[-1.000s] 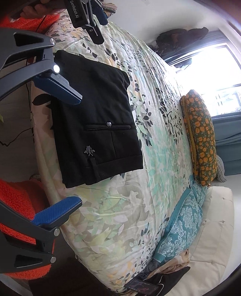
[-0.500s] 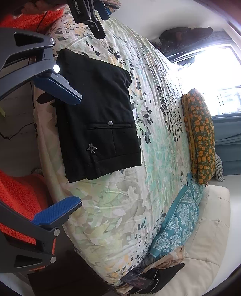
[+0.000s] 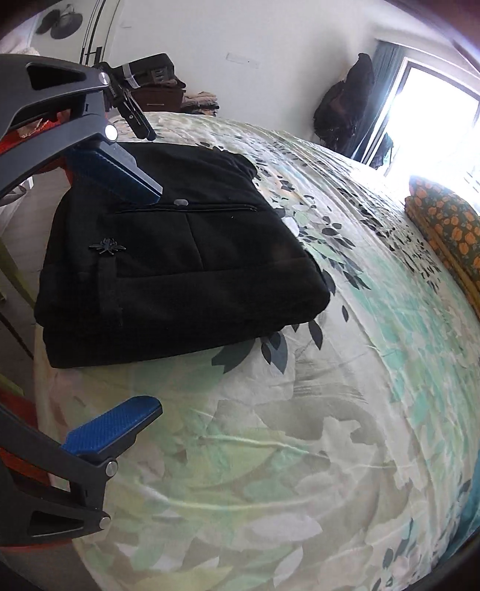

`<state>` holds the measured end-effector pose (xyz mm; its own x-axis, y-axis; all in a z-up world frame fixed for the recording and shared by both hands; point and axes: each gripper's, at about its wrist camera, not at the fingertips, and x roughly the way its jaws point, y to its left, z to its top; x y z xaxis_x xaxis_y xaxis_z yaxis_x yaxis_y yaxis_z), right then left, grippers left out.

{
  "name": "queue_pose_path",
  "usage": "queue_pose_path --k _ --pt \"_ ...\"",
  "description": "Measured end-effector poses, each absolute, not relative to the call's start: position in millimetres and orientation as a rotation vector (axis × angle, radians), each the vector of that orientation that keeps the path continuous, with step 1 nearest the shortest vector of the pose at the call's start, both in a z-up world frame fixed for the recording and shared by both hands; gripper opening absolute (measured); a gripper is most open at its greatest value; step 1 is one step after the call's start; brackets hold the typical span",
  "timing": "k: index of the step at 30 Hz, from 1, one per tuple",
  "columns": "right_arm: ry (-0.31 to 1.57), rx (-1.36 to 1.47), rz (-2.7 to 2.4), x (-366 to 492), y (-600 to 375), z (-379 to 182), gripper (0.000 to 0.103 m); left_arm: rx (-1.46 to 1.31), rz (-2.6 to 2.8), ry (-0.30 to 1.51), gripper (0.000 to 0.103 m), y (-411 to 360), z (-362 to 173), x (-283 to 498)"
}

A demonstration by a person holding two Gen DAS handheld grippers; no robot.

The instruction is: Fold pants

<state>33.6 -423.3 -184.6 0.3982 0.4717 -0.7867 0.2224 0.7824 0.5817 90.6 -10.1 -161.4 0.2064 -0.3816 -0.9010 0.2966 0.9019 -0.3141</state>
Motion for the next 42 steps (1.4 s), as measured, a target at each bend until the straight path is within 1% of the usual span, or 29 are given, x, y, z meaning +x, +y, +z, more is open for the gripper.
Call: queue_pose_path --k 2,4,5,6,7,8,9,10,11,12,13,16,18,25,27,29,31,33,34,35,36,37,38,39,40,41,42 --pt "1.245 0.66 0.2 40 -413 -201 0.103 -0.104 -0.503 1.3 0.1 -15 -170 92" --pt "1.269 0.62 0.248 42 -401 -207 0.102 -0.154 -0.511 1.312 0.1 -18 -173 94" --pt "1.274 0.625 0.288 42 -397 -207 0.099 -0.179 -0.524 1.32 0.1 -20 -174 95" --pt "1.28 0.662 0.35 43 -392 -208 0.092 -0.191 -0.538 1.329 0.097 -23 -175 95" --pt "1.29 0.662 0.368 42 -387 -208 0.09 -0.19 -0.562 1.334 0.092 -28 -176 93" --pt "1.301 0.621 0.362 42 -383 -207 0.087 -0.181 -0.593 1.336 0.065 -34 -175 91" --pt "1.308 0.603 0.357 42 -380 -208 0.082 -0.138 -0.578 1.32 0.056 -40 -172 89" --pt "1.307 0.612 0.355 42 -382 -208 0.063 -0.111 -0.58 1.301 0.046 -44 -167 86" --pt "1.298 0.634 0.365 41 -384 -208 0.056 -0.103 -0.584 1.284 0.029 -46 -160 85" --pt "1.279 0.65 0.373 39 -386 -205 0.048 -0.102 -0.582 1.273 0.023 -48 -152 84" --pt "1.262 0.645 0.379 39 -387 -201 0.043 -0.111 -0.585 1.261 0.022 -48 -144 83" --pt "1.22 0.591 0.367 35 -378 -180 0.036 -0.113 -0.595 1.207 0.019 -47 -118 78" --pt "1.181 0.565 0.383 32 -369 -163 0.034 -0.123 -0.601 1.178 0.019 -42 -100 76" --pt "1.041 0.541 0.449 34 -331 -106 0.033 -0.209 -0.569 1.079 0.019 15 -54 79" --pt "1.018 0.524 0.476 41 -314 -97 0.033 -0.212 -0.542 1.062 0.019 33 -52 80" --pt "1.02 0.523 0.493 48 -298 -99 0.033 -0.196 -0.506 1.074 0.02 47 -62 81" --pt "1.041 0.51 0.49 52 -281 -115 0.034 -0.135 -0.454 1.101 0.024 52 -88 79" --pt "1.089 0.505 0.467 54 -266 -146 0.036 -0.03 -0.346 1.141 0.042 53 -120 77" --pt "1.121 0.491 0.443 54 -260 -161 0.048 0.03 -0.278 1.154 0.046 53 -133 75" --pt "1.148 0.452 0.393 52 -256 -173 0.055 0.054 -0.251 1.135 0.055 55 -137 72" --pt "1.158 0.42 0.341 49 -254 -181 0.068 0.055 -0.239 1.096 0.06 58 -134 65" --pt "1.143 0.43 0.323 43 -258 -183 0.079 0.067 -0.213 1.054 0.066 62 -127 58" --pt "1.119 0.45 0.302 35 -264 -179 0.084 0.09 -0.184 1.01 0.082 62 -117 53" --pt "1.094 0.461 0.267 26 -274 -173 0.097 0.112 -0.158 0.963 0.092 63 -107 48" --pt "1.068 0.459 0.224 17 -281 -163 0.102 0.128 -0.136 0.906 0.094 67 -93 40" --pt "1.04 0.441 0.172 9 -286 -151 0.103 0.14 -0.123 0.849 0.094 67 -80 34" --pt "1.012 0.409 0.124 0 -291 -137 0.103 0.149 -0.114 0.807 0.097 65 -67 30"
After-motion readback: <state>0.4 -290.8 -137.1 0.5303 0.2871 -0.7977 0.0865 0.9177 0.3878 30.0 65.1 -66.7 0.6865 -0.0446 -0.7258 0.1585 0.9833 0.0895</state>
